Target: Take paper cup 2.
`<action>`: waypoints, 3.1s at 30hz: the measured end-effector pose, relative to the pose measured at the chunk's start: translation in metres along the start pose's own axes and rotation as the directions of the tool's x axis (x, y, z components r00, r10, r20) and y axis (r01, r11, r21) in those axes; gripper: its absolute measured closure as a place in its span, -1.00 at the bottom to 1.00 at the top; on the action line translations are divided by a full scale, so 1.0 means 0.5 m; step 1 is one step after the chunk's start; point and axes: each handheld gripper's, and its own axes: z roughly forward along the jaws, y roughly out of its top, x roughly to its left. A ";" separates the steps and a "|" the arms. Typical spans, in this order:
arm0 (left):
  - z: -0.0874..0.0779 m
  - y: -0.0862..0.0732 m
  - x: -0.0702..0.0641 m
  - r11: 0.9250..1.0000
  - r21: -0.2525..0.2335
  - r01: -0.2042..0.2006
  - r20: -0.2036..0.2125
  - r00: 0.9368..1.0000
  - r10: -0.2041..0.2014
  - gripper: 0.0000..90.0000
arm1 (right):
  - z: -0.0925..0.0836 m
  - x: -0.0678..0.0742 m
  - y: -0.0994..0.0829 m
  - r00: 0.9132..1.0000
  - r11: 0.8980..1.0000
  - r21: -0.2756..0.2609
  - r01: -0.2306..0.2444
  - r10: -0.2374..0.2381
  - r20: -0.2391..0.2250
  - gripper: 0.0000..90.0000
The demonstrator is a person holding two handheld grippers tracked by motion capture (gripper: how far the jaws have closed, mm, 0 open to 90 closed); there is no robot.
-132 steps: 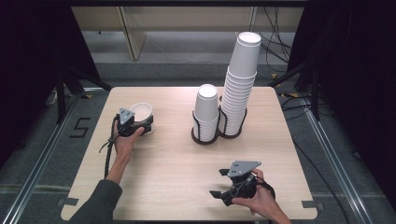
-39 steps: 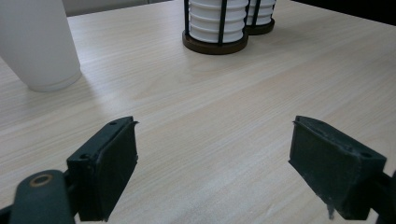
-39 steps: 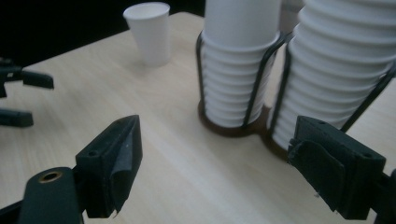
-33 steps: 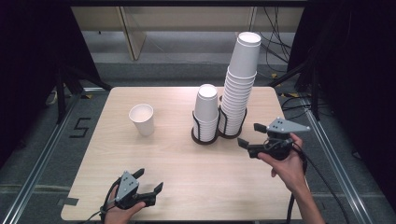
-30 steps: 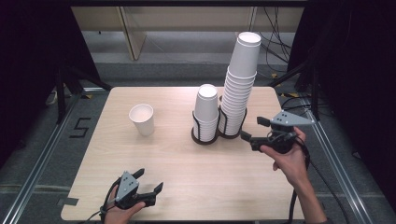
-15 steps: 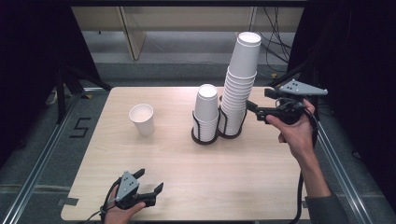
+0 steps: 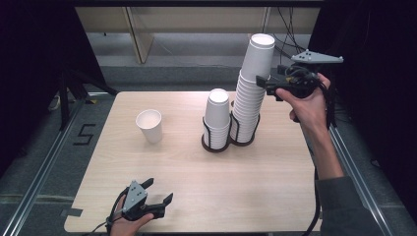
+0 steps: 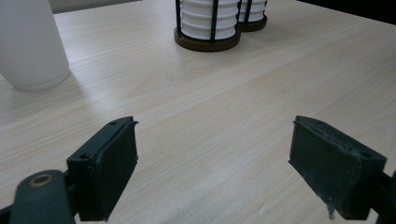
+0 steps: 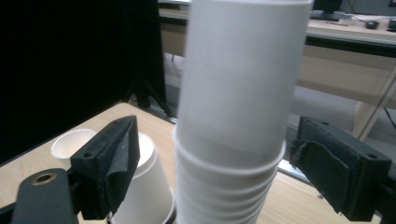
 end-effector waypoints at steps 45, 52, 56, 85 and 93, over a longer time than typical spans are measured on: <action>0.000 0.001 -0.006 1.000 -0.005 -0.010 0.027 1.000 0.011 -0.67 | 0.085 -0.010 0.105 0.997 0.994 -0.105 -0.029 0.036 0.067 -0.60; -0.001 0.001 -0.008 1.000 0.003 -0.006 0.021 1.000 0.005 -0.67 | 0.058 0.003 0.143 0.996 0.987 -0.161 -0.003 0.018 0.092 -0.60; 0.001 0.001 -0.009 1.000 0.002 -0.007 0.028 1.000 0.007 -0.67 | 0.037 0.010 0.171 0.994 0.983 -0.180 0.020 0.000 0.108 -0.60; 0.001 0.002 -0.010 1.000 0.006 -0.001 0.026 1.000 0.001 -0.67 | -0.099 0.084 0.059 0.999 0.988 -0.149 0.050 -0.053 -0.011 -0.60; 0.001 0.003 -0.010 1.000 0.007 -0.004 0.022 1.000 0.004 -0.67 | -0.109 0.131 0.007 0.994 0.987 -0.150 0.064 -0.077 -0.078 -0.60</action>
